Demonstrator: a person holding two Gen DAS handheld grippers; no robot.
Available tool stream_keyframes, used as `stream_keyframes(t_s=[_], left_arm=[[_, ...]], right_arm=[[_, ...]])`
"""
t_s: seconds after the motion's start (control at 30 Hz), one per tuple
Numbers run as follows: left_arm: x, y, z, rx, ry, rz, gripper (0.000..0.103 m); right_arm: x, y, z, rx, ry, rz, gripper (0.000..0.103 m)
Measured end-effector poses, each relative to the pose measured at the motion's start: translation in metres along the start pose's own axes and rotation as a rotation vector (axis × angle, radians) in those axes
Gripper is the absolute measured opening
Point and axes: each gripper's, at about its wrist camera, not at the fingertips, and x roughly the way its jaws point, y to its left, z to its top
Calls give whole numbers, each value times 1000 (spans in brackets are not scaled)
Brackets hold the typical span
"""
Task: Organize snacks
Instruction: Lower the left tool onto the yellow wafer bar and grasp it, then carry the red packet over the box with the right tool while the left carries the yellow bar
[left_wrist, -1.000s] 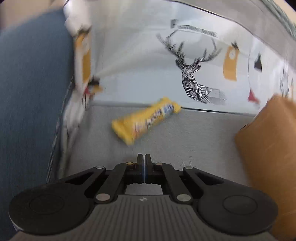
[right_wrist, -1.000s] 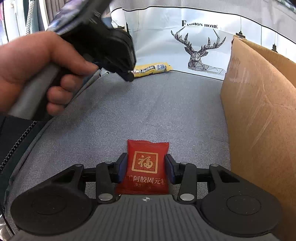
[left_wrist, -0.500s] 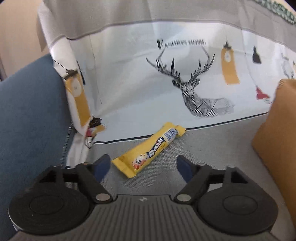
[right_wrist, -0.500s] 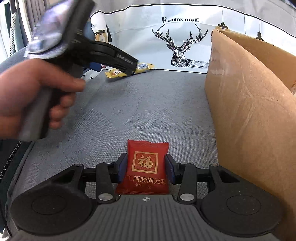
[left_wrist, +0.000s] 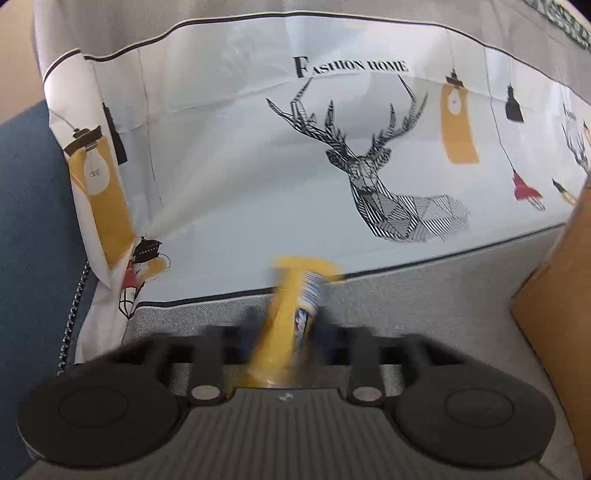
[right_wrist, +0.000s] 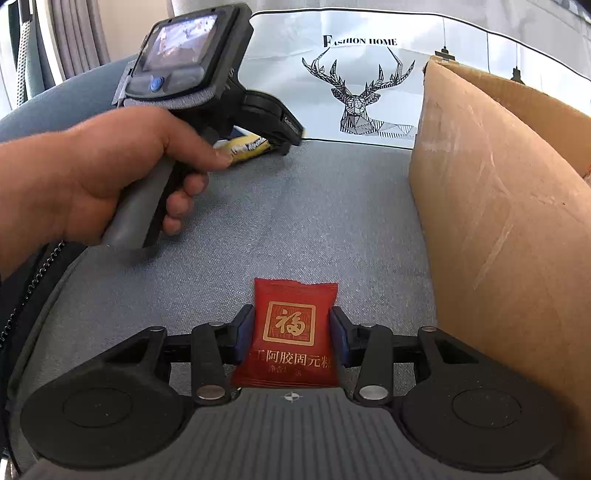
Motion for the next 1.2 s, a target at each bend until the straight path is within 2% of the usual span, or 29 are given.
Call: stream_keyframes(t_s=[0.17, 0.27, 0.37, 0.63, 0.87, 0.97, 1.1, 1.2], left_arm=[[-25, 1, -6, -55, 66, -44, 18], [-50, 6, -14, -152, 119, -81, 18], [-87, 12, -20, -263, 128, -107, 17], [-191, 10, -35, -415, -14, -106, 17], [-239, -7, -37, -518, -154, -131, 17], [-250, -24, -36, -519, -193, -159, 17], [-258, -49, -31, -472, -223, -202, 17], [-254, -68, -26, -412, -235, -225, 17]], right_arm=[[-2, 1, -2, -13, -11, -4, 45], [-4, -1, -3, -11, -15, 7, 45], [-11, -1, -1, -11, -32, 23, 45], [-75, -2, 16, -27, -195, 72, 44], [-137, -36, 46, -14, -327, 59, 44], [-161, -67, 67, 11, -375, 45, 44], [-179, -116, 89, 13, -399, 31, 44], [-186, -151, 91, 0, -433, -43, 44]])
